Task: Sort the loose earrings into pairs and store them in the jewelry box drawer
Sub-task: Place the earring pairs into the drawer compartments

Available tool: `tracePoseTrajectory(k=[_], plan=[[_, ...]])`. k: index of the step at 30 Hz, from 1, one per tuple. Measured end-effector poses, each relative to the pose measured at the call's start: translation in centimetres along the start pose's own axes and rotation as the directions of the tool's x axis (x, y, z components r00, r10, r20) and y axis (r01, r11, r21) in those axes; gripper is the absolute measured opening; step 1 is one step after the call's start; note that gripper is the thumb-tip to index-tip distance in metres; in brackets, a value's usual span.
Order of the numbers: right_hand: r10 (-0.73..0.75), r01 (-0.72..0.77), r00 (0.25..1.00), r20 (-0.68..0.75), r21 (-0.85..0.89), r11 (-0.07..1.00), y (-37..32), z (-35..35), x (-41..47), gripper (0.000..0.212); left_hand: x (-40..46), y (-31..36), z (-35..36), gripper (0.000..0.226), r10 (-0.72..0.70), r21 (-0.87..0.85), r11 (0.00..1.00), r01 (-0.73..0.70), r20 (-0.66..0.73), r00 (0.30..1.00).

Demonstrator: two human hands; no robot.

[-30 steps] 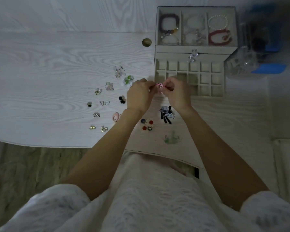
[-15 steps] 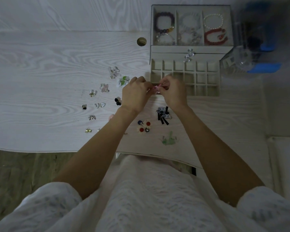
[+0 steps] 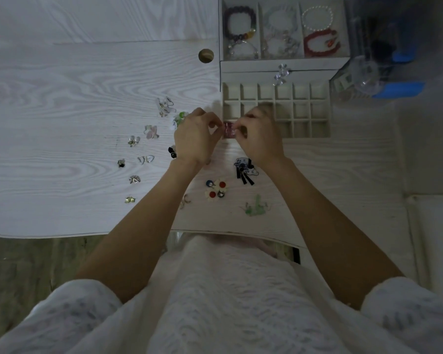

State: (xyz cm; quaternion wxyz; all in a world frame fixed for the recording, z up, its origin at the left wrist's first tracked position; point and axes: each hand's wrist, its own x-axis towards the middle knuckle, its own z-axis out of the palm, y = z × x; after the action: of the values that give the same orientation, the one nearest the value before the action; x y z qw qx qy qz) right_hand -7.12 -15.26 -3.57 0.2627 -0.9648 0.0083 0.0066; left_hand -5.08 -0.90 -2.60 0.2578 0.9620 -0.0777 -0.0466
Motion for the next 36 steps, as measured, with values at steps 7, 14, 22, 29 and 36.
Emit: tracePoseTrajectory(k=[7, 14, 22, 29, 36], plan=[[-0.042, 0.040, 0.999, -0.014, -0.089, 0.995, 0.3, 0.5, -0.7, 0.020, 0.6, 0.1, -0.1, 0.020, -0.055, -0.084, 0.995, 0.059, 0.042, 0.998], [-0.029, 0.027, 0.999, -0.035, -0.051, 0.998, 0.3, 0.4, -1.3, 0.018, 1.6, 1.3, 0.8, 0.029, 0.076, 0.173, 0.980, -0.099, 0.133, 0.988], [-0.049, 0.047, 0.998, -0.042, -0.029, 0.998, 0.3, 0.3, -1.2, 0.021, 0.1, -0.3, -0.7, 0.019, 0.076, -0.005, 0.997, -0.076, 0.038, 0.996], [-0.095, 0.092, 0.994, -0.051, -0.062, 0.994, 0.1, 0.4, -1.5, 0.017, -0.8, -0.8, 0.6, 0.018, 0.120, -0.051, 0.992, -0.117, 0.051, 0.991], [-0.107, 0.113, 0.993, 0.050, -0.153, 0.982, 0.8, 0.2, -1.6, 0.025, -1.5, -1.1, 1.0, 0.016, 0.251, 0.120, 0.961, -0.249, 0.002, 0.968]])
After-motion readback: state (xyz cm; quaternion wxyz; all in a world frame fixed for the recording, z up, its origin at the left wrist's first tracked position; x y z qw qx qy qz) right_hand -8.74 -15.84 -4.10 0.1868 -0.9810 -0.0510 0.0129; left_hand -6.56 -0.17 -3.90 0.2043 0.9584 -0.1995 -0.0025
